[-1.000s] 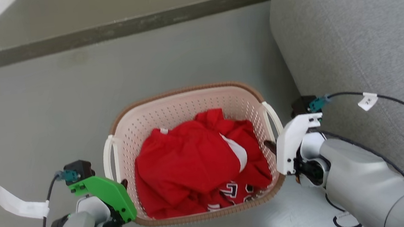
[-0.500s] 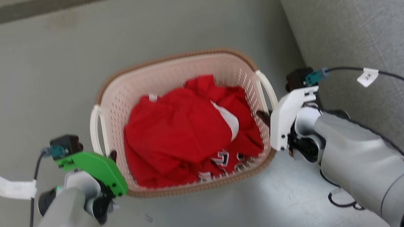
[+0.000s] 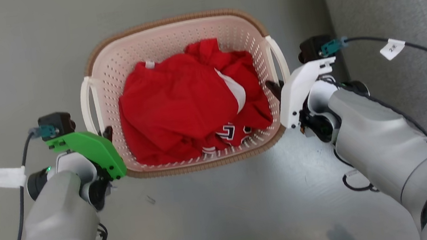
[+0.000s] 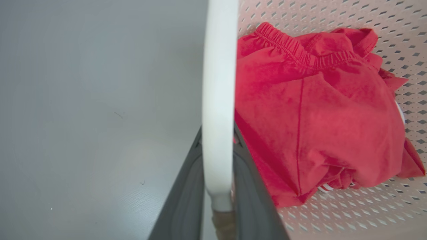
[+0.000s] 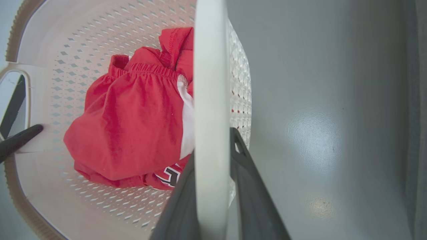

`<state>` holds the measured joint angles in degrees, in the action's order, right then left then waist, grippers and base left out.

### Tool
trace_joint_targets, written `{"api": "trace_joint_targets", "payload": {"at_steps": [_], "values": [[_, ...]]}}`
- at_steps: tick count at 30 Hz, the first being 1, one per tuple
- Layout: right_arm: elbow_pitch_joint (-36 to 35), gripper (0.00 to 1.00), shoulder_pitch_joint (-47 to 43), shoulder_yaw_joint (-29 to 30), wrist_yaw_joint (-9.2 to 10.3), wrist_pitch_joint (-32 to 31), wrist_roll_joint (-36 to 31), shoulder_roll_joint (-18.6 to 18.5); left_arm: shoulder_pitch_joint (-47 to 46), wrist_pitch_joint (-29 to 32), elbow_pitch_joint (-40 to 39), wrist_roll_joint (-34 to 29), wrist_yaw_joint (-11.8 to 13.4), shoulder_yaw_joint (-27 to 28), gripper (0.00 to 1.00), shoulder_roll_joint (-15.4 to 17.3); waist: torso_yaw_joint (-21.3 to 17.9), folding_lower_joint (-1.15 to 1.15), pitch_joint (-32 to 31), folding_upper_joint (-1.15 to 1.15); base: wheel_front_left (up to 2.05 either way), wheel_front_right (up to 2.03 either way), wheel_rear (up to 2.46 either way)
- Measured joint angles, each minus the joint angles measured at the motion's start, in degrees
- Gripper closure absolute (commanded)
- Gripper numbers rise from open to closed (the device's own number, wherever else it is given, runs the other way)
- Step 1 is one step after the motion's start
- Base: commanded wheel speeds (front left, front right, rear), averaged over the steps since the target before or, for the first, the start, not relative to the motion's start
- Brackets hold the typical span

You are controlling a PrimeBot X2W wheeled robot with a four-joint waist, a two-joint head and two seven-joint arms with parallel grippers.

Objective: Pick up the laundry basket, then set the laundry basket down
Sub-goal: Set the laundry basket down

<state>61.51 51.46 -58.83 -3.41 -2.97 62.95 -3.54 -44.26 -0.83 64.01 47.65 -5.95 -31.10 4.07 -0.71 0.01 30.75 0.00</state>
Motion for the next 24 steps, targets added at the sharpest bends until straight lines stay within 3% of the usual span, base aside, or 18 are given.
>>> {"api": "trace_joint_targets", "payload": {"at_steps": [24], "values": [[0.29, 1.00, 7.16, 0.14, 0.00, 3.15, 0.01, -0.07, -7.89, -1.82, 0.42, -2.23, 0.46, -0.47, 1.00, 0.53, 0.55, 0.00, 12.30, 0.00, 0.00, 0.00, 0.00]]}}
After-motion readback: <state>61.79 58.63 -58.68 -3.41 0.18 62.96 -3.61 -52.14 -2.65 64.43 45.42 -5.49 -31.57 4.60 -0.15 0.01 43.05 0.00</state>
